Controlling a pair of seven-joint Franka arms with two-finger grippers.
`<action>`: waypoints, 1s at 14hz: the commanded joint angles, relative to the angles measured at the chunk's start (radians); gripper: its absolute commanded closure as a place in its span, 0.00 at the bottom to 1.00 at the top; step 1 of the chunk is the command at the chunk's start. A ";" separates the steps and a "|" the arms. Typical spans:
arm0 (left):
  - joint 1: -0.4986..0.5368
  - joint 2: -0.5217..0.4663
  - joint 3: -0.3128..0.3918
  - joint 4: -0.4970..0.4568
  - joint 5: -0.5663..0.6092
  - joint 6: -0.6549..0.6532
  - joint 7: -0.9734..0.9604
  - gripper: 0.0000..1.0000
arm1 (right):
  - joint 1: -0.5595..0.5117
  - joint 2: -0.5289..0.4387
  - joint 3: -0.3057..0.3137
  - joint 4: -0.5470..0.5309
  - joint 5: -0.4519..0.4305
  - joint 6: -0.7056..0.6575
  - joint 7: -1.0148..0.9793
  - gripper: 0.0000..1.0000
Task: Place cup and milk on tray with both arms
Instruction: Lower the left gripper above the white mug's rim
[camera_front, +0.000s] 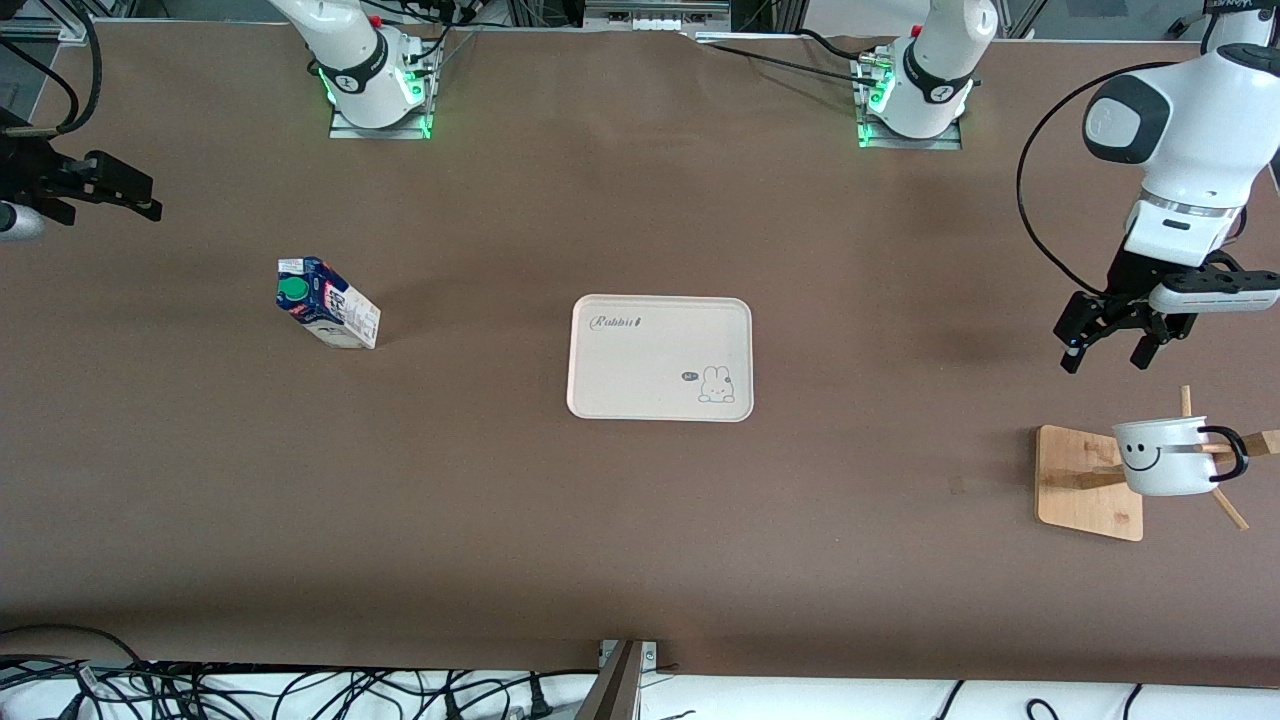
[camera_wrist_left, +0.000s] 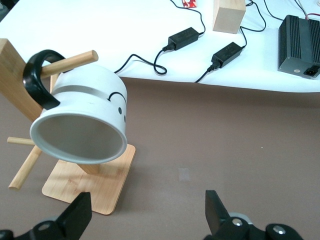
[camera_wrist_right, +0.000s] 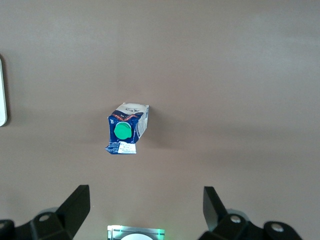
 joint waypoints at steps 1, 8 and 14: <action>0.002 -0.020 -0.007 -0.065 -0.018 0.070 0.024 0.00 | -0.013 -0.001 0.007 0.002 0.001 -0.004 0.004 0.00; 0.002 0.015 -0.007 -0.125 -0.007 0.284 0.027 0.00 | -0.013 -0.001 0.007 0.002 0.002 -0.004 0.004 0.00; 0.007 0.069 -0.007 -0.137 -0.005 0.395 0.027 0.00 | -0.013 -0.001 0.007 0.002 0.002 -0.005 0.004 0.00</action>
